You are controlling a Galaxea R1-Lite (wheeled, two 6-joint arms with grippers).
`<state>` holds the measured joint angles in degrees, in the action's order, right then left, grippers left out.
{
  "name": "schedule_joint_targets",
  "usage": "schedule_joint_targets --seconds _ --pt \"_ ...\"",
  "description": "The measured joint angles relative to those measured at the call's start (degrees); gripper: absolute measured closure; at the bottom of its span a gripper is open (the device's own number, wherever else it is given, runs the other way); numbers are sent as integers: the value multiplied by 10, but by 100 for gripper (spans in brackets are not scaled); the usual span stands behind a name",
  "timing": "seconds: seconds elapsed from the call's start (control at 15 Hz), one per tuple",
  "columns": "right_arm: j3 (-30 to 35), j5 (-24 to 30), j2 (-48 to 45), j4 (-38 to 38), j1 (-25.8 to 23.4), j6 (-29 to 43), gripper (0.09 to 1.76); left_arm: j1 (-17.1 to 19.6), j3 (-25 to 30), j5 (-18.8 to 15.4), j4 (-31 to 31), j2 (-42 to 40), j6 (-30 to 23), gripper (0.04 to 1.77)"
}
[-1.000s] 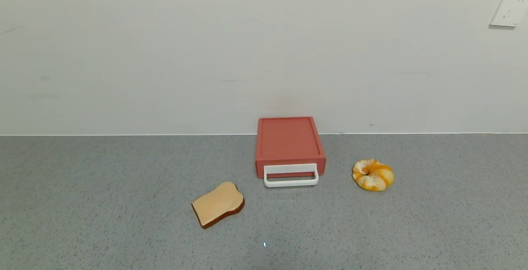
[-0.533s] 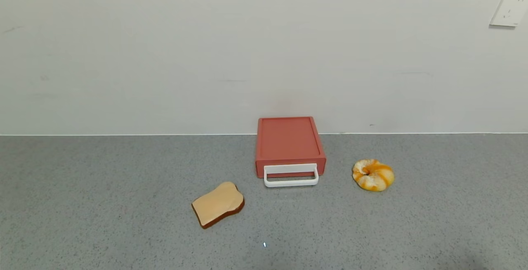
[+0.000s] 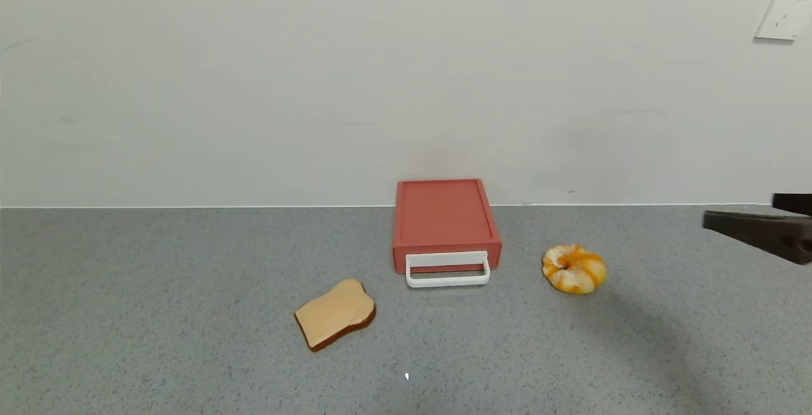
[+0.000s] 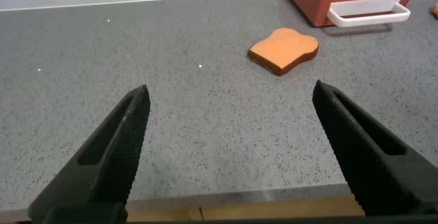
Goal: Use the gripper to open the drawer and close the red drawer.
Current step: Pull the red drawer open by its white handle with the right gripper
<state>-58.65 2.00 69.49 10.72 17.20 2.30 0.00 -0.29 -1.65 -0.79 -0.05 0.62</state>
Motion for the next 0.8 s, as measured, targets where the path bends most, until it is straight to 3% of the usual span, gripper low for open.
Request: schedule_joint_targets --seconds 0.2,0.53,0.8 --pt "-93 -10 131 4 54 28 15 0 -1 0 0 0 0 9" --pt "-221 -101 311 14 154 64 15 0 1 0 6 0 0 9" --pt "-321 -152 422 64 218 127 15 0 2 0 6 0 -1 9"
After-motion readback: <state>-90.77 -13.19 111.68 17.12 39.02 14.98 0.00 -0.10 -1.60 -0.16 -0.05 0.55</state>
